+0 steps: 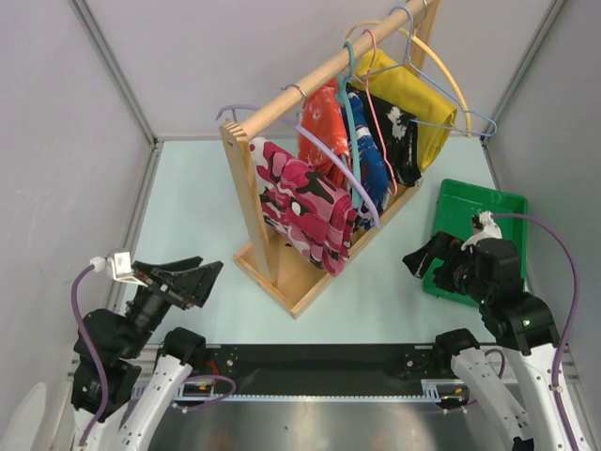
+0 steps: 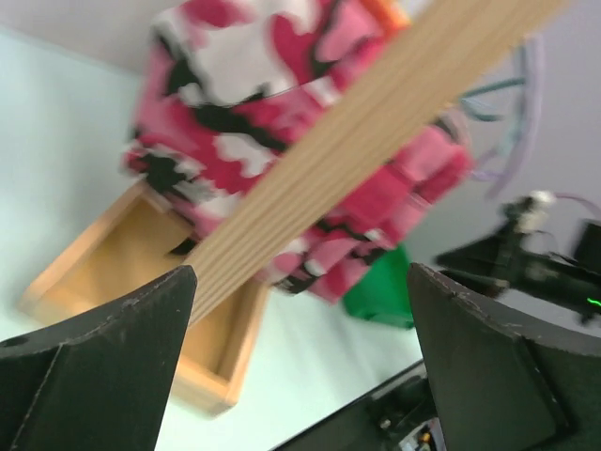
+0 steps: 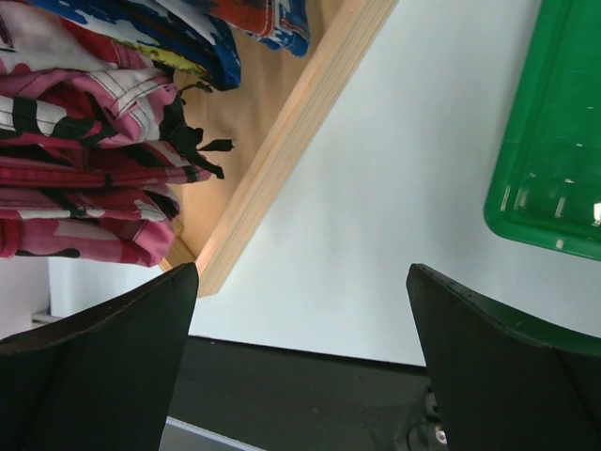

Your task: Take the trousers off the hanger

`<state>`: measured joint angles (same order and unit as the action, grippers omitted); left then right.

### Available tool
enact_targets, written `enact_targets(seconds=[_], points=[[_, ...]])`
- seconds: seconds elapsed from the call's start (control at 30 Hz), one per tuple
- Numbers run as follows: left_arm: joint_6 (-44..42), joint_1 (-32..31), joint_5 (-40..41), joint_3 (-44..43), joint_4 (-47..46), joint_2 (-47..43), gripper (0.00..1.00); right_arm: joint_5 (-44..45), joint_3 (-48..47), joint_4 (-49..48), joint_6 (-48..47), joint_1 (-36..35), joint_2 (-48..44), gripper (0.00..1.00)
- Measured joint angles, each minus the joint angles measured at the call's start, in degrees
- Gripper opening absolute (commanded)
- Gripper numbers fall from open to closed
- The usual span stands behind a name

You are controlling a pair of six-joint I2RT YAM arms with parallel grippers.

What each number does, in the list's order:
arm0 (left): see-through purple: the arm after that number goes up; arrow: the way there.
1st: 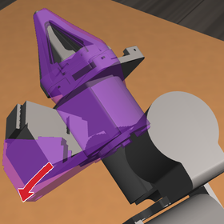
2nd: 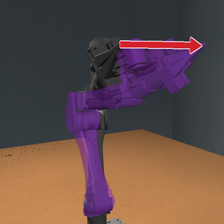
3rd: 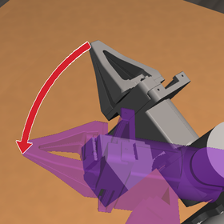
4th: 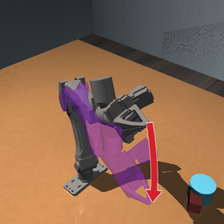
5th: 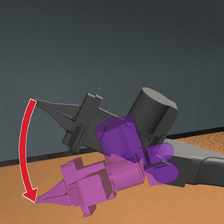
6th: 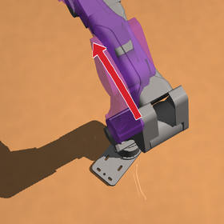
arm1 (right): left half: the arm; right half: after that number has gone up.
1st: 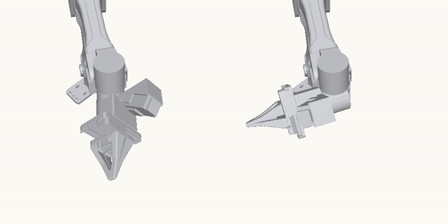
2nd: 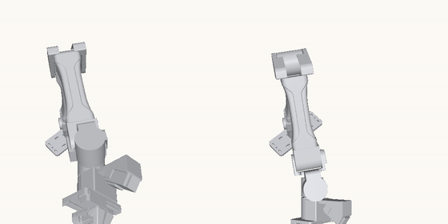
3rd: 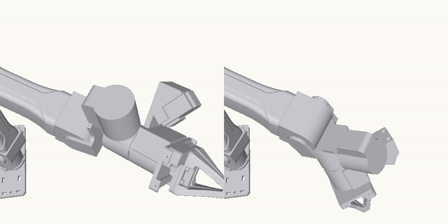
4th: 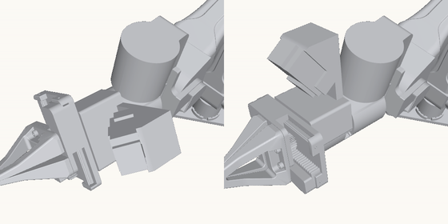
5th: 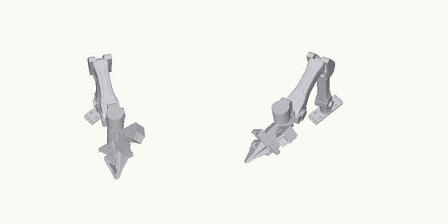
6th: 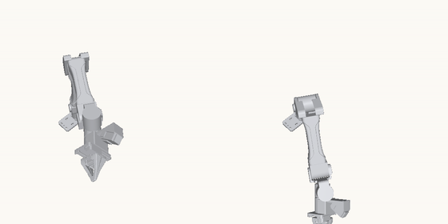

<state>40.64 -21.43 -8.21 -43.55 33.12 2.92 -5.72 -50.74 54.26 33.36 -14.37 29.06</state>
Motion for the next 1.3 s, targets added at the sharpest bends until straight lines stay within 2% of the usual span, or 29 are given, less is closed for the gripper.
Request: enact_targets(seconds=[0.07, 0.27, 0.47, 0.6, 0.77, 0.9, 1.13, 1.2, 1.3], points=[[-0.39, 0.0, 4.09, -3.34, 6.45, 1.66, 1.0, 1.01, -2.03, 1.7, -1.01, 0.0, 0.94, 1.0], [-1.27, 0.0, 9.66, -9.53, 16.31, 5.07, 1.0, -0.39, -6.93, 5.44, -5.18, 0.0, 2.23, 1.0], [-2.23, 0.0, 1.92, -10.45, 18.73, 12.79, 1.0, -4.52, -10.99, 6.32, -8.72, 0.0, 2.27, 1.0], [-2.01, 0.0, -4.35, -10.45, 17.53, 15.98, 1.0, -7.93, -14.32, 7.78, -11.45, 0.0, 3.56, 1.0], [-0.17, 0.0, -9.46, -10.73, 13.73, 17.59, 0.99, -13.35, -22.84, 8.2, -14.45, 0.0, 8.28, 1.0], [2.34, 0.0, -14.58, -12.68, 9.31, 21.51, 0.9, -18.62, -28.85, 7.41, -15.63, 0.0, 11.96, 1.0], [6.32, -0.61, -20.24, -21.38, 0.55, 31.41, 0.83, -26.84, -34.47, 3.39, -15.06, -0.94, 18.47, 1.0], [6.47, -3.04, -19.91, -25.2, -1.09, 34.8, 0.81, -27.1, -35.65, 2.29, -14.8, -2.8, 21.05, 1.0], [5.79, -11.91, -16.55, -30.84, -3.13, 40.48, 0.78, -25.11, -37.13, 1.07, -13.9, -7.74, 24.35, 0.96]])
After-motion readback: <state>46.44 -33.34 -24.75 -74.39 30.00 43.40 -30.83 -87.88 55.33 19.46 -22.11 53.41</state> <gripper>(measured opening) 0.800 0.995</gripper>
